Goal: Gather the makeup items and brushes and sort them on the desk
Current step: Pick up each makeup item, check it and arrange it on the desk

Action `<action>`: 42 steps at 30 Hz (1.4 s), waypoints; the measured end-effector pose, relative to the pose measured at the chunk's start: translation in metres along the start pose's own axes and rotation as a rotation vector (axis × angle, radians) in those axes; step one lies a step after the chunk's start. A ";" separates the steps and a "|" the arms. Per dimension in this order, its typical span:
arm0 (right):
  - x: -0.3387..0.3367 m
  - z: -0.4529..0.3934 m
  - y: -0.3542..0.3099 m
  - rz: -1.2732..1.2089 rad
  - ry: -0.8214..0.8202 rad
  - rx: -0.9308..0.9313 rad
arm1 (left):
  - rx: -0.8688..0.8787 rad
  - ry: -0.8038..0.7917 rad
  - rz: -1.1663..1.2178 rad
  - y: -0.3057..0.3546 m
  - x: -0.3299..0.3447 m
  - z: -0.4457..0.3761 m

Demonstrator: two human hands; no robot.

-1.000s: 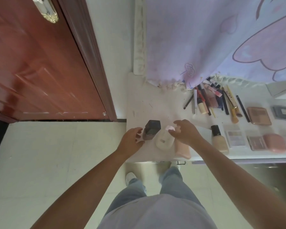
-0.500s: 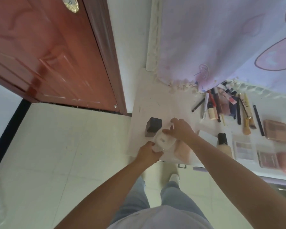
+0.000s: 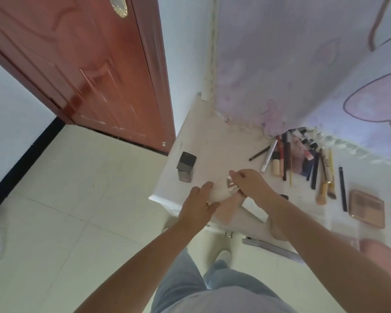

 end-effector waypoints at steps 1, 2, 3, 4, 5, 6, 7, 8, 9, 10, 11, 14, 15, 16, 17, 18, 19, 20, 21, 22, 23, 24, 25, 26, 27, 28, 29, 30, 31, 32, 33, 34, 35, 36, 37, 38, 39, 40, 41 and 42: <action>-0.004 0.006 0.004 -0.038 0.028 0.008 | 0.047 0.023 -0.043 0.006 0.002 0.004; -0.008 0.011 0.007 -0.093 0.038 0.023 | 0.081 0.056 -0.072 0.010 0.005 0.007; -0.012 0.016 0.010 -0.162 0.038 0.036 | 0.107 0.090 -0.085 0.016 0.008 0.010; -0.017 0.022 0.012 -0.235 0.036 0.043 | 0.138 0.124 -0.083 0.021 0.011 0.013; -0.022 0.027 0.014 -0.293 0.040 0.039 | 0.177 0.152 -0.074 0.028 0.013 0.017; -0.027 0.032 0.014 -0.328 0.049 0.030 | 0.221 0.174 -0.063 0.034 0.015 0.019; -0.033 0.037 0.014 -0.336 0.057 0.018 | 0.267 0.191 -0.071 0.040 0.016 0.020; -0.040 0.041 0.015 -0.324 0.064 0.008 | 0.318 0.222 -0.096 0.045 0.016 0.018; -0.046 0.044 0.015 -0.321 0.069 0.003 | 0.363 0.247 -0.131 0.051 0.014 0.017; -0.053 0.047 0.015 -0.335 0.066 0.011 | 0.413 0.283 -0.166 0.059 0.011 0.016; -0.060 0.051 0.016 -0.367 0.062 0.036 | 0.462 0.318 -0.218 0.068 0.006 0.015; -0.081 0.062 0.018 -0.543 0.052 0.109 | 0.645 0.416 -0.458 0.089 -0.006 0.012; -0.088 0.066 0.020 -0.587 0.069 0.110 | 0.693 0.424 -0.506 0.097 -0.011 0.012; -0.094 0.069 0.021 -0.611 0.099 0.098 | 0.751 0.434 -0.529 0.106 -0.017 0.012; -0.101 0.072 0.021 -0.622 0.118 0.076 | 0.794 0.426 -0.545 0.114 -0.024 0.013; -0.106 0.076 0.019 -0.630 0.114 0.054 | 0.831 0.422 -0.567 0.122 -0.031 0.013; -0.110 0.079 0.017 -0.643 0.092 0.032 | 0.859 0.422 -0.585 0.126 -0.037 0.011; -0.114 0.082 0.013 -0.662 0.066 0.008 | 0.897 0.417 -0.607 0.131 -0.043 0.009; -0.118 0.085 0.009 -0.678 0.041 -0.017 | 0.909 0.398 -0.608 0.136 -0.049 0.010; -0.121 0.087 0.004 -0.680 0.027 -0.046 | 0.893 0.373 -0.575 0.143 -0.055 0.011; -0.124 0.090 -0.002 -0.650 0.037 -0.102 | 0.815 0.350 -0.469 0.151 -0.061 0.013; -0.128 0.093 -0.008 -0.579 0.076 -0.194 | 0.686 0.308 -0.337 0.156 -0.065 0.013; -0.132 0.095 -0.015 -0.473 0.134 -0.307 | 0.553 0.226 -0.169 0.157 -0.066 0.012; -0.138 0.098 -0.020 -0.343 0.205 -0.429 | 0.461 0.157 -0.003 0.157 -0.067 0.010; -0.145 0.101 -0.026 -0.207 0.264 -0.556 | 0.420 0.130 0.149 0.159 -0.069 0.008; -0.153 0.103 -0.028 -0.088 0.285 -0.666 | 0.397 0.095 0.289 0.160 -0.072 0.007; -0.161 0.104 -0.030 -0.006 0.273 -0.750 | 0.359 0.063 0.431 0.161 -0.075 0.006; -0.167 0.104 -0.029 0.053 0.246 -0.813 | 0.321 0.021 0.564 0.162 -0.078 0.006; -0.172 0.103 -0.029 0.095 0.224 -0.868 | 0.291 -0.010 0.654 0.162 -0.080 0.006; -0.176 0.102 -0.028 0.118 0.217 -0.915 | 0.268 -0.040 0.721 0.163 -0.081 0.007; -0.180 0.100 -0.027 0.106 0.205 -0.956 | 0.259 -0.062 0.751 0.165 -0.081 0.008; -0.182 0.098 -0.027 0.057 0.174 -0.995 | 0.246 -0.080 0.771 0.166 -0.081 0.008; -0.182 0.096 -0.027 -0.014 0.124 -1.010 | 0.230 -0.085 0.788 0.168 -0.082 0.008; -0.183 0.095 -0.027 -0.110 0.060 -0.999 | 0.212 -0.082 0.801 0.169 -0.084 0.008; -0.183 0.093 -0.027 -0.250 -0.006 -0.961 | 0.202 -0.072 0.800 0.169 -0.085 0.007; -0.182 0.092 -0.028 -0.426 -0.056 -0.893 | 0.201 -0.053 0.783 0.170 -0.087 0.006; -0.181 0.091 -0.031 -0.614 -0.090 -0.806 | 0.205 -0.031 0.747 0.171 -0.089 0.006; -0.179 0.090 -0.033 -0.758 -0.090 -0.725 | 0.207 -0.011 0.698 0.171 -0.090 0.007; -0.178 0.088 -0.036 -0.803 -0.053 -0.664 | 0.207 0.013 0.644 0.171 -0.090 0.007; -0.176 0.088 -0.039 -0.731 0.007 -0.617 | 0.207 0.036 0.589 0.170 -0.090 0.008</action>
Point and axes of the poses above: each hand's wrist, its own z-axis away from the middle knuckle, its own x-axis out of the palm, y = z × x, the point moved 1 cm from there along -z, towards the middle knuckle
